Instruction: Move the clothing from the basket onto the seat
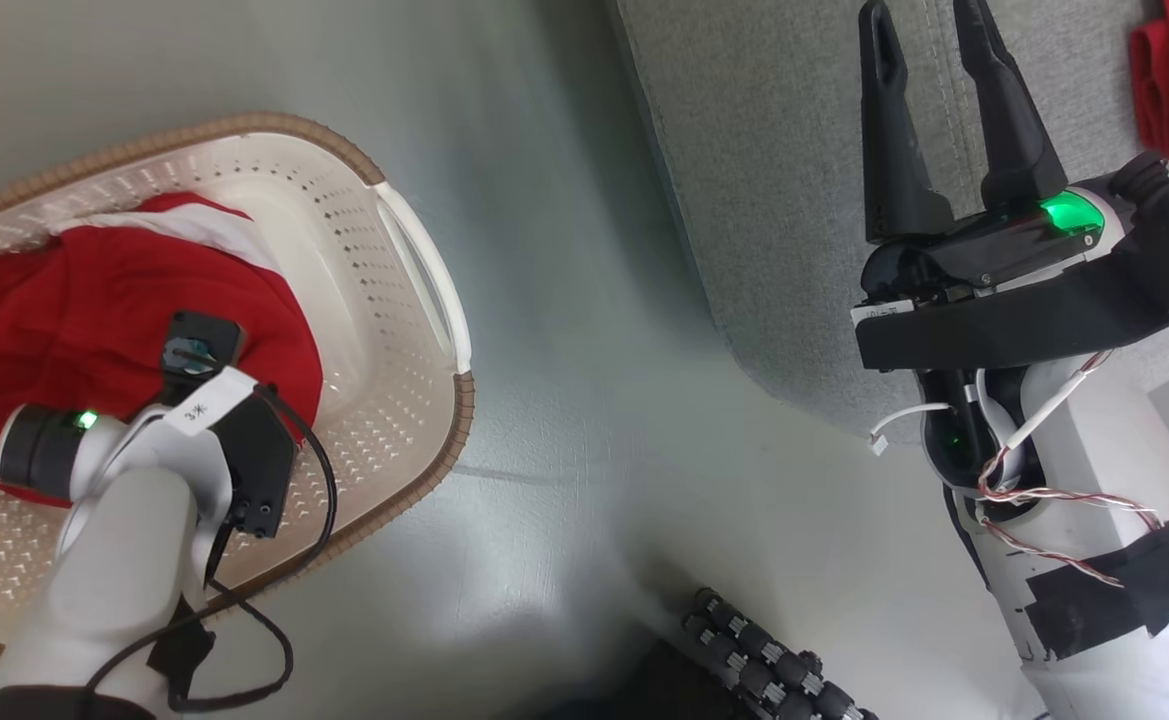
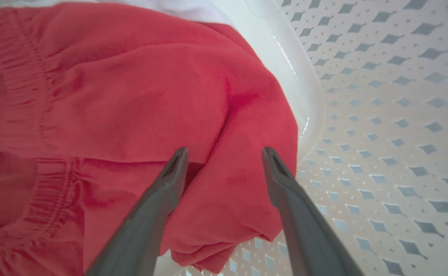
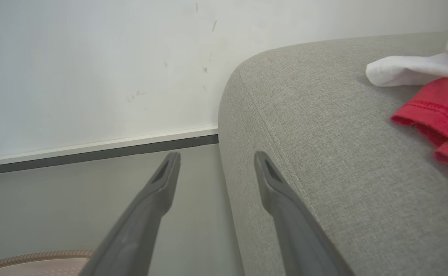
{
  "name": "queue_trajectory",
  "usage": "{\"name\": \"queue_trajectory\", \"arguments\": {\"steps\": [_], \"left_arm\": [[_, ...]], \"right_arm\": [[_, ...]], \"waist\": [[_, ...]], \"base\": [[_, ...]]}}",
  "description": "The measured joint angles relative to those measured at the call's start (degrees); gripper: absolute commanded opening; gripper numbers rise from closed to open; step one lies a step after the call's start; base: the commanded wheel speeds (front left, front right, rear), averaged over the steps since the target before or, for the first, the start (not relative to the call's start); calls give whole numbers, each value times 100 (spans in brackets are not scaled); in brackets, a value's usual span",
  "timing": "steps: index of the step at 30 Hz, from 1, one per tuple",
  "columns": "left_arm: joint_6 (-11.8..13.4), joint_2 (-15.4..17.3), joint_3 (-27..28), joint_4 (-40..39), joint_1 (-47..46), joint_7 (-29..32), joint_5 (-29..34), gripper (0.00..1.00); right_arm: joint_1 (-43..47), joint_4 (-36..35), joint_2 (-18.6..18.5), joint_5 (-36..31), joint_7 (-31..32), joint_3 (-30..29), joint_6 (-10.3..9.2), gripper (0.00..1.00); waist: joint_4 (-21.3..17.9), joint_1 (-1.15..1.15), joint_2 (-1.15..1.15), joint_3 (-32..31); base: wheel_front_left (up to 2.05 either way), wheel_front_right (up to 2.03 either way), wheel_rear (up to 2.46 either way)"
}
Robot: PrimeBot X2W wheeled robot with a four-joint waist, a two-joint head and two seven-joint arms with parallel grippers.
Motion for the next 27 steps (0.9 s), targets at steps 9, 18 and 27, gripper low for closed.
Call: {"name": "queue_trajectory", "arguments": {"steps": [9,18,27], "left_arm": [[100,-3,-76,369,-244,237,54,100],[242,-9,-69,692,-510,478,87,0],[244,-21,-54,904,-592,559,86,0]], "right_arm": [[-18,87,33,59,-131,-8,70,100],[-83,154,32,62,-190,-22,119,100],[-165,315,38,100,-259,-16,171,100]], "waist": [[-27,0,0,153],[-4,0,0,194],[-10,0,-1,150]], "base": [[0,0,0],[0,0,0],[0,0,0]]}}
